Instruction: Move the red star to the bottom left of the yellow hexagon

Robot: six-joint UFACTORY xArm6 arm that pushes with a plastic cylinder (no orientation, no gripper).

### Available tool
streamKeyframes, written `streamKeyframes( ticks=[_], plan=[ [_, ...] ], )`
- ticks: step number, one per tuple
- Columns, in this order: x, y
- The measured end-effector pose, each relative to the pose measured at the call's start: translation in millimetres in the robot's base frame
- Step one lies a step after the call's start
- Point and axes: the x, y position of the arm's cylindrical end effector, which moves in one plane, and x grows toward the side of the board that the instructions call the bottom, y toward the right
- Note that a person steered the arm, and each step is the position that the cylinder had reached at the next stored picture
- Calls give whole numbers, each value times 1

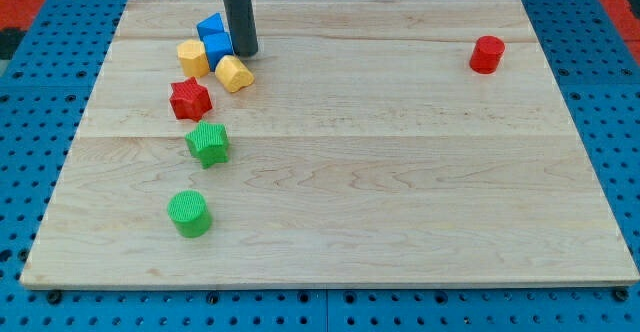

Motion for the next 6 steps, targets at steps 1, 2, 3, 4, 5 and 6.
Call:
streamKeyframes(
  ticks=[1,2,3,4,5,6],
  plan=[
    [55,24],
    [68,-6],
    [70,-69],
    [69,-105],
    [70,-37],
    [43,22]
  ],
)
